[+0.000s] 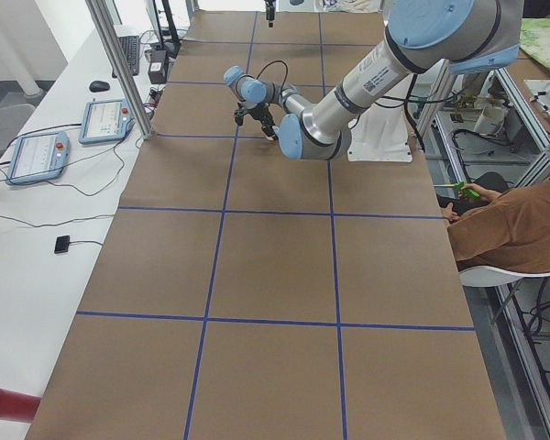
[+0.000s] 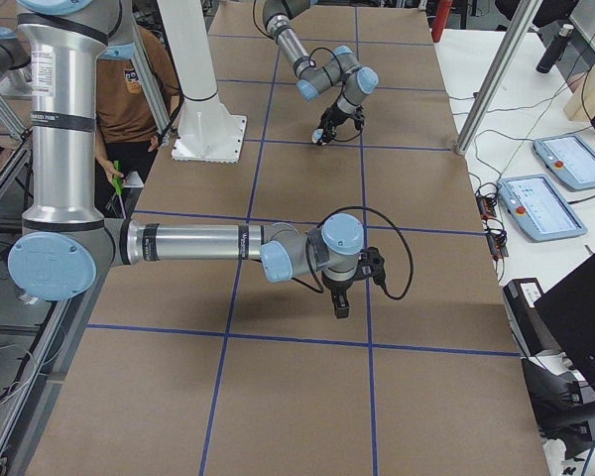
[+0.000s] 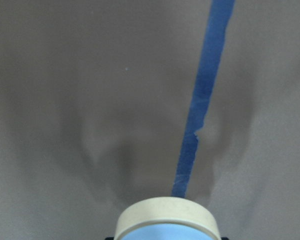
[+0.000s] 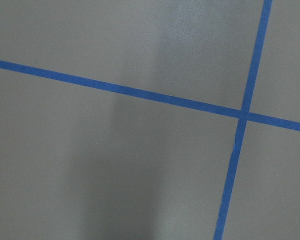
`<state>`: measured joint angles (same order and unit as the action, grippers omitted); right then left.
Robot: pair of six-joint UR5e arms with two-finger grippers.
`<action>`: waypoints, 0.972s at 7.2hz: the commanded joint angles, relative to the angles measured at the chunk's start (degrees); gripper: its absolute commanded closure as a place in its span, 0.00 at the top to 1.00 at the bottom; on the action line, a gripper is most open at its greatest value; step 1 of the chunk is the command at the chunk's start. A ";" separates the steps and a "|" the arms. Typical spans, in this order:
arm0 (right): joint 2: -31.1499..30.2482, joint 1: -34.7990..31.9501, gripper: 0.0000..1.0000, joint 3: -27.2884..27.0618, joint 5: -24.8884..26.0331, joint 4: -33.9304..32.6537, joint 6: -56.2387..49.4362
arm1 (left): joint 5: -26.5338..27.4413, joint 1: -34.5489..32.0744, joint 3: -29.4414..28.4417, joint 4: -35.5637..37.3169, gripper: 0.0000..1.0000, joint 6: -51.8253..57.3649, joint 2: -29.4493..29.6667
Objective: Place and press bell with both arms
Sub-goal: 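Set the bell down and withdraw the left gripper while the right arm reaches in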
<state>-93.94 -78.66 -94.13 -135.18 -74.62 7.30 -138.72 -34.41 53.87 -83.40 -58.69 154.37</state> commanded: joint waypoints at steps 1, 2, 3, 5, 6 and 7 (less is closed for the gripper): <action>0.08 0.00 1.00 -0.09 0.00 0.00 0.00 | 0.03 0.04 -0.43 -1.32 0.79 -0.02 -0.04; 0.08 0.09 1.00 -0.09 0.00 0.00 0.00 | 0.03 0.04 -0.43 -1.32 0.81 -0.02 -0.04; 0.08 0.18 1.00 -0.09 0.00 0.00 0.00 | 0.03 0.04 -0.43 -1.41 0.92 0.07 -0.04; 0.86 1.05 1.00 -0.79 -0.09 0.00 0.17 | -0.06 -2.66 2.53 -1.68 0.99 -0.02 -0.13; 2.78 2.36 1.00 -0.80 0.00 0.00 2.87 | -0.58 -5.29 7.08 -1.06 0.99 -0.02 -1.00; 5.85 4.72 1.00 -0.88 0.09 0.00 7.60 | -0.67 -7.32 13.65 0.42 0.99 0.07 -5.27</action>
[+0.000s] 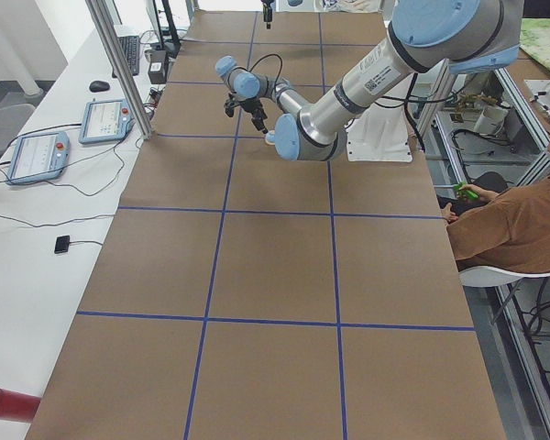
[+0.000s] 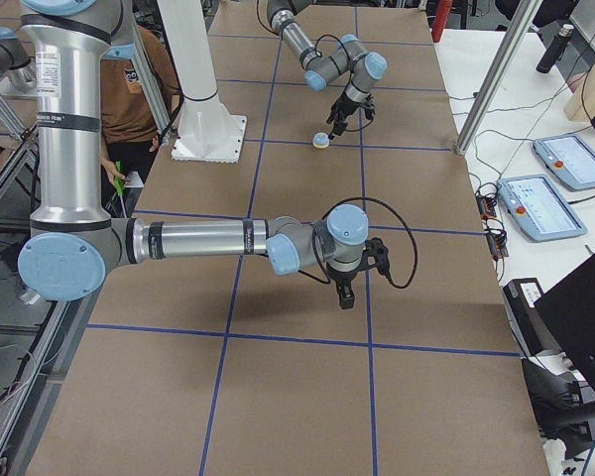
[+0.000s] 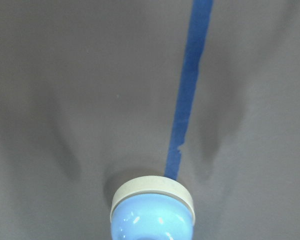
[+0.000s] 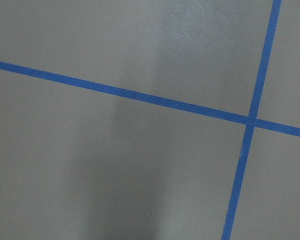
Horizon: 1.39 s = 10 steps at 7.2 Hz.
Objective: Place and press bell with both arms
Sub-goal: 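Set the bell down and withdraw the left gripper while the right arm reaches in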
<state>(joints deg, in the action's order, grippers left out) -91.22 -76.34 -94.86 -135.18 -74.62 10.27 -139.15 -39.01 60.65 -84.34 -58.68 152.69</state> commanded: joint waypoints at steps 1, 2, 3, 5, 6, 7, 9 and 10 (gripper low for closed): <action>6.73 4.60 1.00 -0.24 0.62 0.00 9.20 | -0.33 -5.69 14.94 1.20 0.99 0.84 -11.20; 10.24 7.58 1.00 -1.72 3.49 0.00 14.29 | -0.33 -8.33 21.63 1.02 0.99 5.38 -18.67; 11.84 13.61 1.00 -5.65 10.83 -0.09 21.04 | -0.33 -11.32 25.79 1.19 0.99 12.12 -24.66; 18.50 25.14 0.98 -8.15 18.97 -0.70 41.75 | -0.25 -17.64 31.42 1.19 0.99 23.65 -35.21; 22.19 30.58 0.74 -8.24 21.25 -1.05 50.73 | -0.25 -21.33 33.81 1.37 0.99 31.10 -40.49; 25.36 36.73 0.36 -8.06 25.02 -1.23 58.39 | -0.07 -23.98 34.00 1.46 0.99 35.87 -43.24; 34.22 43.27 0.00 -7.98 28.22 -11.62 64.17 | 0.46 -27.94 34.27 1.37 0.99 43.44 -47.12; 38.62 45.21 0.00 -7.02 28.57 -16.13 66.96 | 0.72 -28.91 34.27 1.28 0.99 45.39 -47.92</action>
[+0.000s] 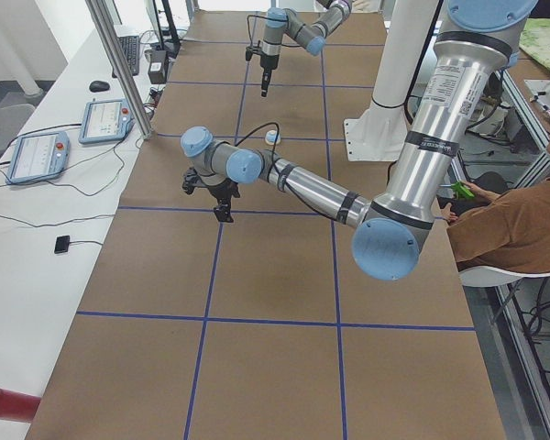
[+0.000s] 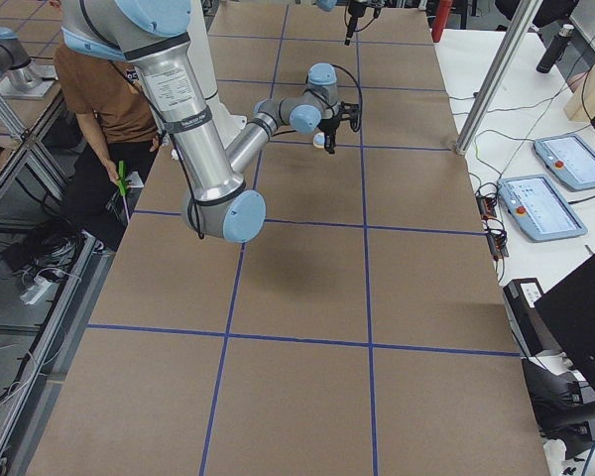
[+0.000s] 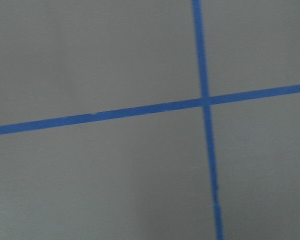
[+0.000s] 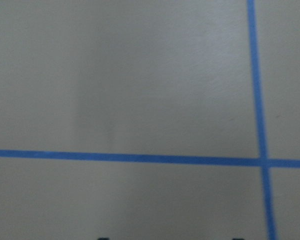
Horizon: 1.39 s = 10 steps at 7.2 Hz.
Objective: Place and press bell with both arms
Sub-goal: 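Move the right gripper over the bell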
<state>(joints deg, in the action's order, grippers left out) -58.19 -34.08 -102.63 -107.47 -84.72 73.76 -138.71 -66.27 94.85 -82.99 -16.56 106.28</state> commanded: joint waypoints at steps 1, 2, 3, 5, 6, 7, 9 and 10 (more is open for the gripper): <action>8.25 4.10 0.00 2.33 1.20 -6.33 5.41 | 0.72 -2.10 0.25 -0.07 0.99 4.42 -2.64; 12.19 5.85 0.00 6.43 2.42 -6.33 6.99 | 1.07 -2.45 0.77 -0.07 0.99 5.30 -3.52; 17.36 6.48 0.00 12.30 3.39 -6.50 8.31 | 1.07 -2.63 1.04 -0.07 0.99 5.40 -3.62; 23.79 7.88 0.00 20.75 3.49 -6.07 12.44 | 1.34 -2.72 1.13 -0.16 0.99 5.40 -4.06; 24.26 7.89 0.00 22.37 3.40 -6.07 11.68 | 1.34 -2.63 1.13 -0.07 0.99 5.40 -4.06; 23.49 7.37 0.00 22.21 2.71 -6.41 11.32 | 1.77 -2.63 1.04 -0.07 0.99 5.40 -4.06; 22.86 5.70 0.00 22.30 1.21 -9.03 10.88 | 2.30 -2.63 1.21 -0.16 0.99 5.49 -4.50; 22.60 5.69 0.00 22.56 1.12 -9.40 9.57 | 2.30 -2.63 1.74 -0.16 0.99 5.40 -4.59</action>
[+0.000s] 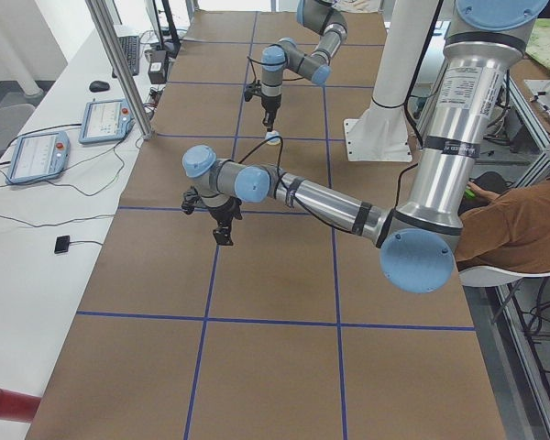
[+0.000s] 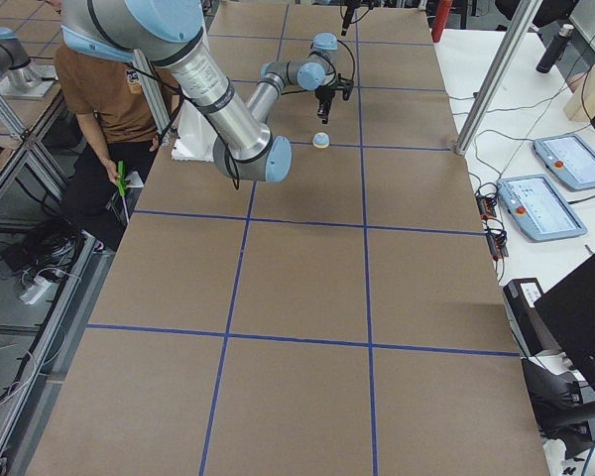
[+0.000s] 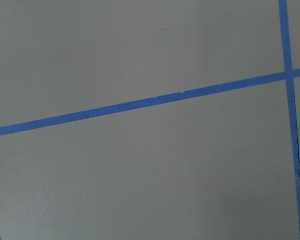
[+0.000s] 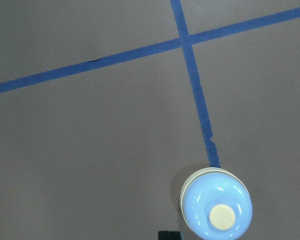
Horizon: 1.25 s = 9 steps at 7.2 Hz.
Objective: Place and press bell with both arms
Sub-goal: 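Lower the right gripper onto the bell top to press it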
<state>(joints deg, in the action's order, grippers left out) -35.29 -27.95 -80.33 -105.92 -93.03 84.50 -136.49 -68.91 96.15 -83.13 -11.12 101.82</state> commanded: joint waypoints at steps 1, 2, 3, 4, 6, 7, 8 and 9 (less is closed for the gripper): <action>-1.00 -0.35 0.00 0.35 -1.38 -0.93 -1.35 | 0.08 0.00 0.70 -0.01 0.99 -0.04 -0.22; -0.84 -0.26 0.00 1.05 -1.30 -0.67 -1.35 | 0.08 0.00 0.88 -0.01 0.99 -0.04 -0.57; -0.66 -0.26 0.00 1.93 -1.56 -0.58 -1.79 | 0.08 0.00 1.14 -0.01 0.99 -0.04 -0.66; -0.92 -0.09 0.00 1.94 -1.65 -0.49 -2.14 | -0.01 0.00 1.14 -0.01 0.99 -0.04 -0.66; -1.01 0.09 0.00 1.94 -2.44 -0.49 -2.14 | -0.01 0.00 1.58 -0.01 0.99 -0.04 -0.66; -1.01 0.09 0.00 2.02 -2.45 -0.49 -2.14 | -0.01 0.00 1.84 0.07 0.99 -0.04 -1.01; -1.27 0.17 0.00 2.11 -2.62 -0.49 -2.23 | -0.01 0.00 1.93 0.08 0.99 -0.04 -1.01; -1.27 0.18 0.00 2.11 -2.71 -0.49 -2.23 | -0.01 0.00 2.02 0.08 0.99 -0.04 -1.01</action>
<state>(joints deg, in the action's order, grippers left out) -36.47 -27.81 -78.27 -108.49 -93.52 82.30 -136.49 -68.91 98.04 -83.07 -11.16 100.85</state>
